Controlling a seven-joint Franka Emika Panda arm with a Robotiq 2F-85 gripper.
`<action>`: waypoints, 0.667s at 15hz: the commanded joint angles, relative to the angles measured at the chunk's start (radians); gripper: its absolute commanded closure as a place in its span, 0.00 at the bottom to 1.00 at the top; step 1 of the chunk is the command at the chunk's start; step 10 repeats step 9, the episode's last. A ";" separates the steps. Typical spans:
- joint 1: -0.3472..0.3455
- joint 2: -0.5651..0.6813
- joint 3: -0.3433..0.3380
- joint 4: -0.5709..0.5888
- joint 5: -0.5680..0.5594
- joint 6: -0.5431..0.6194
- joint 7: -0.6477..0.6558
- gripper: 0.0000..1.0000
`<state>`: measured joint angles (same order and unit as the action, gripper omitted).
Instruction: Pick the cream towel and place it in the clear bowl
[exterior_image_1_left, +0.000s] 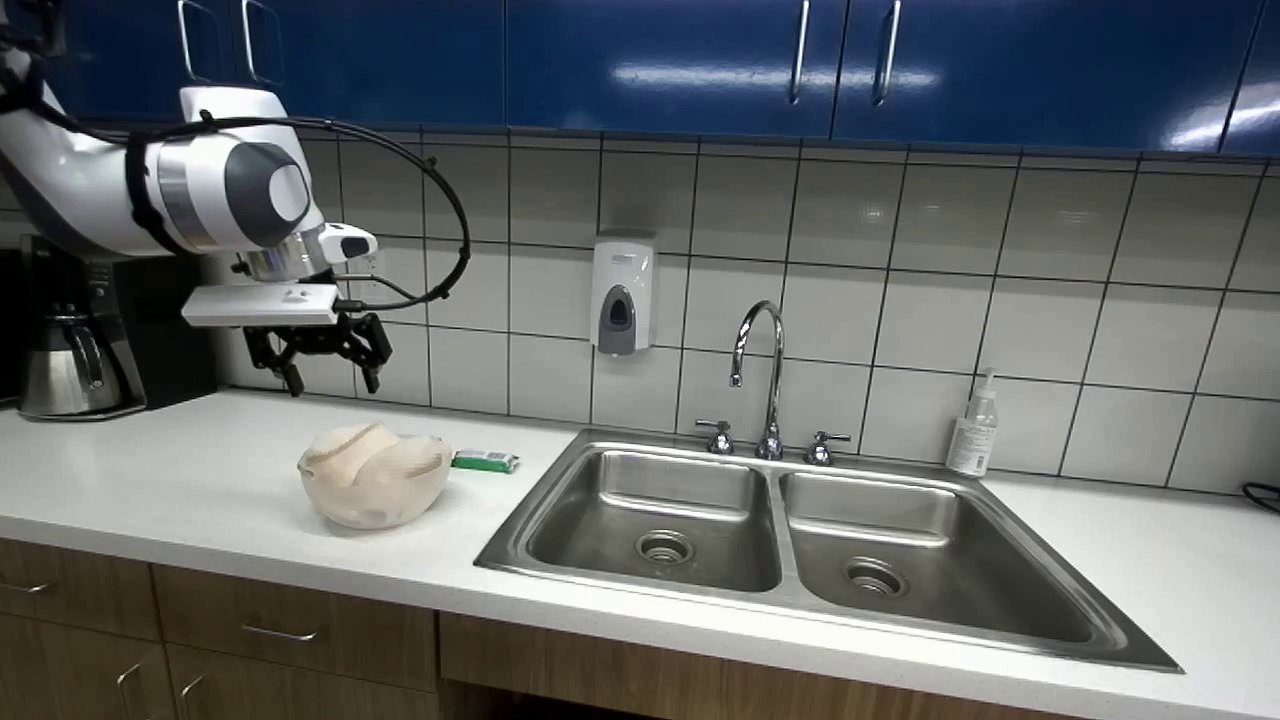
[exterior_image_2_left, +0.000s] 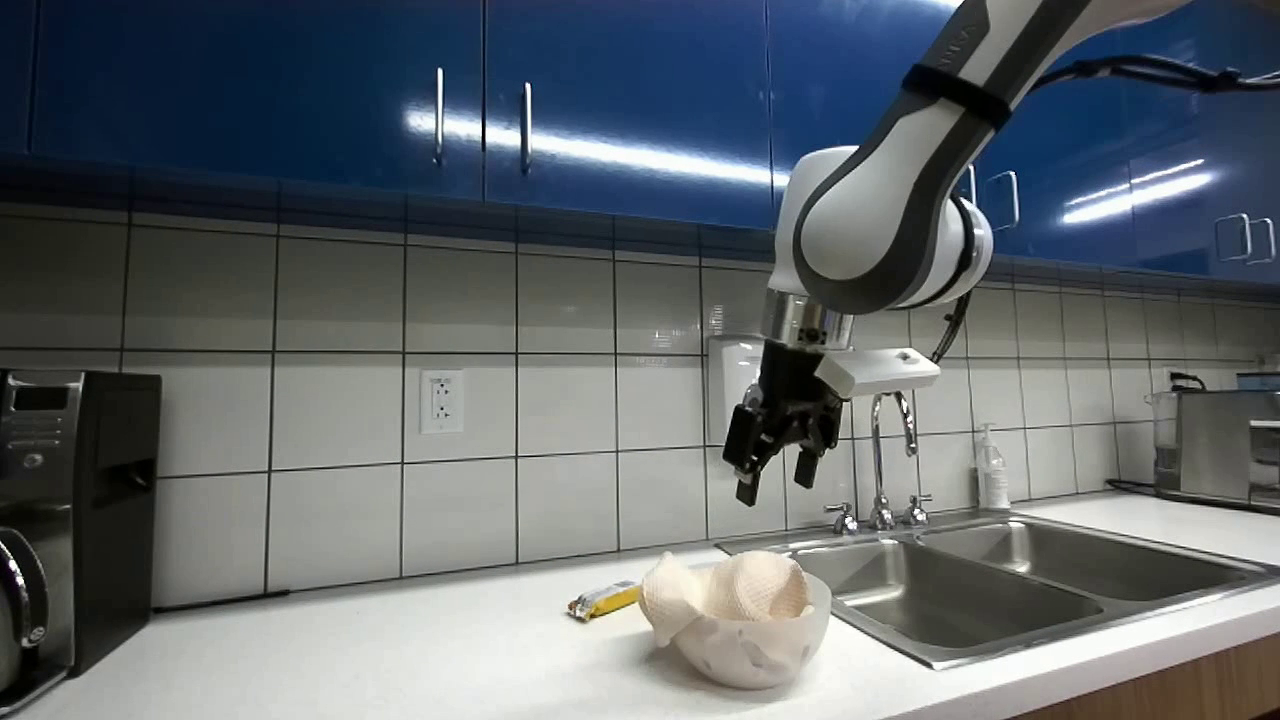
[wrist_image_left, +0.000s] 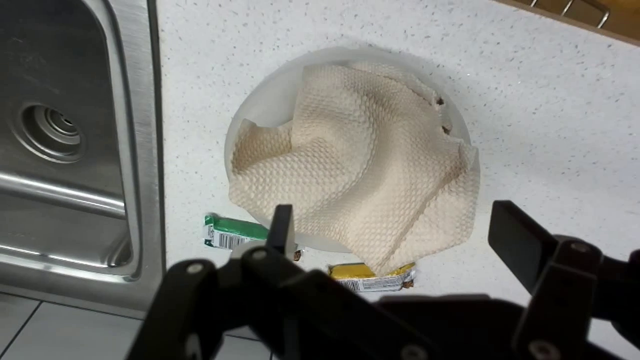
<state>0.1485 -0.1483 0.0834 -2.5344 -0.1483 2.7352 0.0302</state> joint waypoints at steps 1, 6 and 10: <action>0.006 -0.133 0.003 -0.086 0.060 -0.029 -0.080 0.00; -0.003 -0.133 0.010 -0.086 0.064 -0.013 -0.078 0.00; -0.002 -0.150 0.009 -0.099 0.065 -0.014 -0.082 0.00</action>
